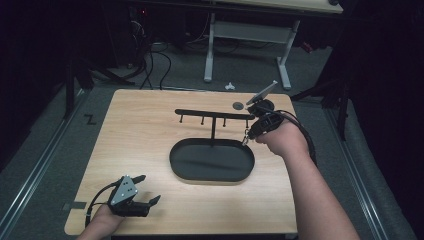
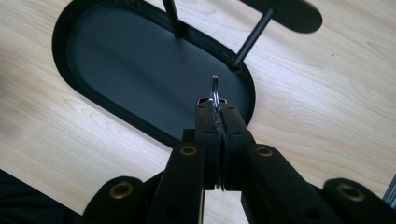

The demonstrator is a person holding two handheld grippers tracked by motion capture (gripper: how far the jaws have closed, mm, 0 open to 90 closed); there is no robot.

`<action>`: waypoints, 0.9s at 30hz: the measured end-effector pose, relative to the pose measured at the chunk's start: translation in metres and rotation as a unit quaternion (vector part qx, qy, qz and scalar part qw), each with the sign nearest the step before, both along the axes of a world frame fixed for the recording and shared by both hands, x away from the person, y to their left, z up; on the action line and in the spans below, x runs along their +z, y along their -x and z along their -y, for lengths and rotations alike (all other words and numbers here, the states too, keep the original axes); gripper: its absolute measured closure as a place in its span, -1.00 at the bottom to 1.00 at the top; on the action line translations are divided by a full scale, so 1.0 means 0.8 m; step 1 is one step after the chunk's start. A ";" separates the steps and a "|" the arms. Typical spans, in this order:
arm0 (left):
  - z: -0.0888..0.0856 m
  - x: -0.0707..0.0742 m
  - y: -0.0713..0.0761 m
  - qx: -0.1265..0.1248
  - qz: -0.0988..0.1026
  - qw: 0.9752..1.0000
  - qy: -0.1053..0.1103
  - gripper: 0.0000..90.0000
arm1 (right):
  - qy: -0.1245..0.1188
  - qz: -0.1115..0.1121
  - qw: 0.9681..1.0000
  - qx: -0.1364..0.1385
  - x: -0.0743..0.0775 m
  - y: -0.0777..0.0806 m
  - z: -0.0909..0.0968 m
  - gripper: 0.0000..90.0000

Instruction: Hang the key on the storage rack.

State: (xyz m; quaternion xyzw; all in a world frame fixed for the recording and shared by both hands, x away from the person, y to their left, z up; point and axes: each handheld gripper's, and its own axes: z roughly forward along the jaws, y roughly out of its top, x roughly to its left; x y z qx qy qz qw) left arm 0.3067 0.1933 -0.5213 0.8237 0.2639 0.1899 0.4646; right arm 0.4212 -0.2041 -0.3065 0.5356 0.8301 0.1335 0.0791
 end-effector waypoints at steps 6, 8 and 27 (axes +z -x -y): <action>-0.001 0.000 0.001 -0.002 0.000 1.000 0.000 -0.66 | -0.001 0.007 1.000 0.000 0.006 -0.005 -0.003 0.96; -0.001 0.000 0.001 -0.002 0.000 1.000 -0.001 -0.66 | -0.001 0.008 1.000 -0.003 0.007 -0.007 -0.003 0.96; -0.001 0.000 0.002 -0.004 0.004 1.000 -0.001 -0.66 | -0.009 0.016 0.999 -0.025 -0.004 -0.023 0.010 0.94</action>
